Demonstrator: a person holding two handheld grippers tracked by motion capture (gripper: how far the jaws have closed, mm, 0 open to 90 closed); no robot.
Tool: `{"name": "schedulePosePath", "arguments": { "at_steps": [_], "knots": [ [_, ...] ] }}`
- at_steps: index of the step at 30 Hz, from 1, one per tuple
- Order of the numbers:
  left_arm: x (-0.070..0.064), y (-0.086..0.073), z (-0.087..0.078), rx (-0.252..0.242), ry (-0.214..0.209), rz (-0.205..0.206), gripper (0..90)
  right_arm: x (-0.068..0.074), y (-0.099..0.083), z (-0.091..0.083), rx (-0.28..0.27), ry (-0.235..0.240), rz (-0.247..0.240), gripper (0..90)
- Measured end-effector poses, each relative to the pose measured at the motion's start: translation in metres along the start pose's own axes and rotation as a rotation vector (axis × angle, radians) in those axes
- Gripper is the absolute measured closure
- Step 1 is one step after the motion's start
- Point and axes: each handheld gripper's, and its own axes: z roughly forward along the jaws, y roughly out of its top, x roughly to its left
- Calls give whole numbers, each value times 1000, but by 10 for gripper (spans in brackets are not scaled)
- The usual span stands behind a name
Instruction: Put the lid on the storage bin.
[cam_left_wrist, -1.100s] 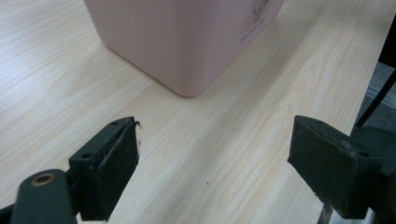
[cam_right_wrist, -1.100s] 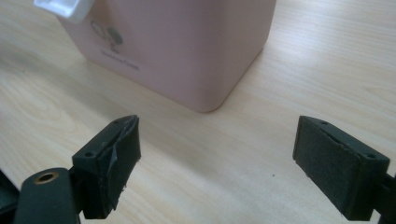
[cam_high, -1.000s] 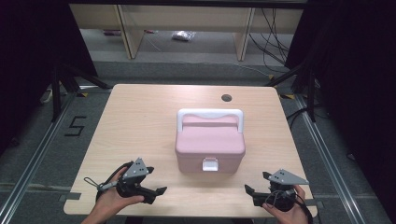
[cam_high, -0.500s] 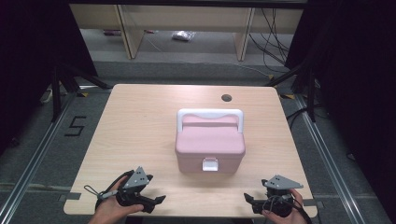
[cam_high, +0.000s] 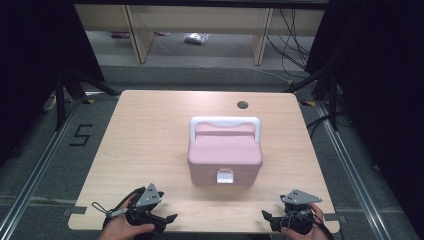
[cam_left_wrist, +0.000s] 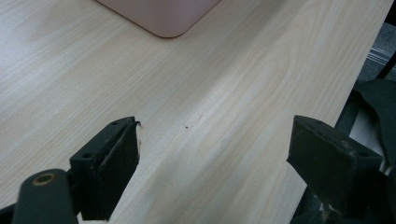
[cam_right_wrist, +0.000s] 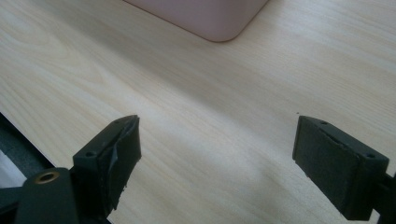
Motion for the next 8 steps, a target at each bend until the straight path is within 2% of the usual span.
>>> {"name": "schedulePosePath", "arguments": {
  "at_steps": [5,6,7,8],
  "knots": [
    [0,-1,1,0,-4,-11,156,-1,0,1,-1,-7,-34,164],
    [0,-1,1,3,-9,-13,156,0,1,0,6,-3,-14,164],
    [-1,-1,1,3,-9,-27,156,-1,1,1,4,6,-22,164],
    [0,-1,1,3,0,-21,156,3,1,0,18,4,30,164]
  ]
}}
